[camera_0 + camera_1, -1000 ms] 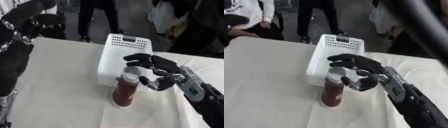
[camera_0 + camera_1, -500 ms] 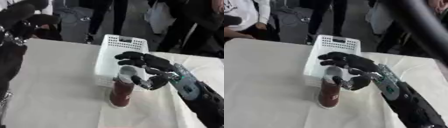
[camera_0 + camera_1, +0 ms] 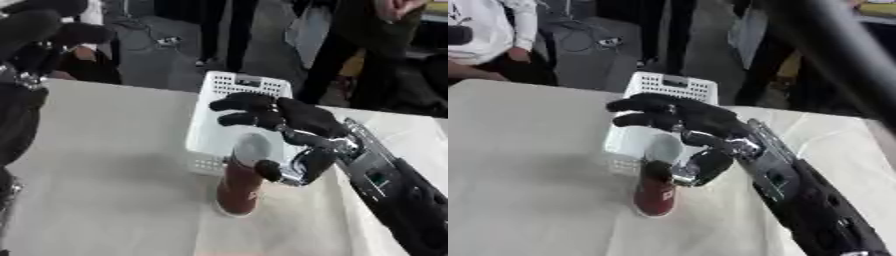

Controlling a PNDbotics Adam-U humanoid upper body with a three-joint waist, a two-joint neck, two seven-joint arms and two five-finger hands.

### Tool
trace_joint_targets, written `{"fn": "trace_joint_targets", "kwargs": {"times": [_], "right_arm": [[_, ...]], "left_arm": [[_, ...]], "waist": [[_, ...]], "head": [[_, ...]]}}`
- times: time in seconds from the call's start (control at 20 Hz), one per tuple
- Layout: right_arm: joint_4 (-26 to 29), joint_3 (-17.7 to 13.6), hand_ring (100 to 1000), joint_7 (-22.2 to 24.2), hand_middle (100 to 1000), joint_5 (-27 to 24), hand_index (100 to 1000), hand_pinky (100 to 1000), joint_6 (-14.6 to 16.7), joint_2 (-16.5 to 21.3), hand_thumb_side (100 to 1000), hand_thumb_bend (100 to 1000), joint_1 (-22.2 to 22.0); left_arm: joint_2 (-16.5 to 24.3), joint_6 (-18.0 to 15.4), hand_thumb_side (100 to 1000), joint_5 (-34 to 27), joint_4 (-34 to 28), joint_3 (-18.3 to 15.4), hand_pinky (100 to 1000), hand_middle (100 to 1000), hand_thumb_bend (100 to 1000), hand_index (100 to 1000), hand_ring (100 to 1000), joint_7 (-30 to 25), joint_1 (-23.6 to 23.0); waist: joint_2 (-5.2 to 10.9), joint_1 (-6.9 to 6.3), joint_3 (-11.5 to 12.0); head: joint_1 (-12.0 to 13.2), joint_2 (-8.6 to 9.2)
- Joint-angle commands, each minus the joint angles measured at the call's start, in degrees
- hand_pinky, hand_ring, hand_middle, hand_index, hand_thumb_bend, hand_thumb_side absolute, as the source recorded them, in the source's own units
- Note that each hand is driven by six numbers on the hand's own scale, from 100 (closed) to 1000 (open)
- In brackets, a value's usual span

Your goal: Pick up objects on the table and place them in the box.

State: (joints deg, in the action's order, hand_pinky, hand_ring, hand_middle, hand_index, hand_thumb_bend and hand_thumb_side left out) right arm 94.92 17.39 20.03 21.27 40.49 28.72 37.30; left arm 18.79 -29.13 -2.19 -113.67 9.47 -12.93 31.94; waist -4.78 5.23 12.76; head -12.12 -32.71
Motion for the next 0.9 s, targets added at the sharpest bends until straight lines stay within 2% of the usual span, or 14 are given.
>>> {"fn": "trace_joint_targets", "kwargs": {"times": [0.05,0.4,0.65,0.9], "right_arm": [[2.2,0.1,948,0.2,1000,-2.1,1000,1000,0.4,1.2,1000,267,0.4],[2.6,0.6,943,0.9,1000,-4.3,1000,1000,1.1,1.0,1000,279,0.7],[1.5,0.8,940,0.8,1000,-3.1,1000,1000,1.2,0.2,1000,274,0.9],[-0.5,0.6,934,-1.8,992,-2.1,1000,1000,2.1,-0.3,1000,272,1.5]], "left_arm": [[-0.1,-0.3,794,0.4,-0.9,-0.1,895,901,377,929,798,0.0,1.1],[-0.2,-0.2,795,0.4,-0.9,-0.1,895,901,375,928,799,-0.3,1.4],[-0.4,-0.2,797,0.4,-0.9,0.1,895,901,373,928,799,-0.6,1.9],[-0.8,0.1,811,0.8,-0.9,0.3,894,902,360,928,798,-1.6,2.8]], "waist": [[0.85,-0.37,-0.1],[0.68,-0.27,0.1],[0.35,-0.11,0.4],[-0.41,0.07,0.9]], "head": [[0.0,0.05],[0.2,0.31],[0.2,0.61],[0.0,0.78]]}}
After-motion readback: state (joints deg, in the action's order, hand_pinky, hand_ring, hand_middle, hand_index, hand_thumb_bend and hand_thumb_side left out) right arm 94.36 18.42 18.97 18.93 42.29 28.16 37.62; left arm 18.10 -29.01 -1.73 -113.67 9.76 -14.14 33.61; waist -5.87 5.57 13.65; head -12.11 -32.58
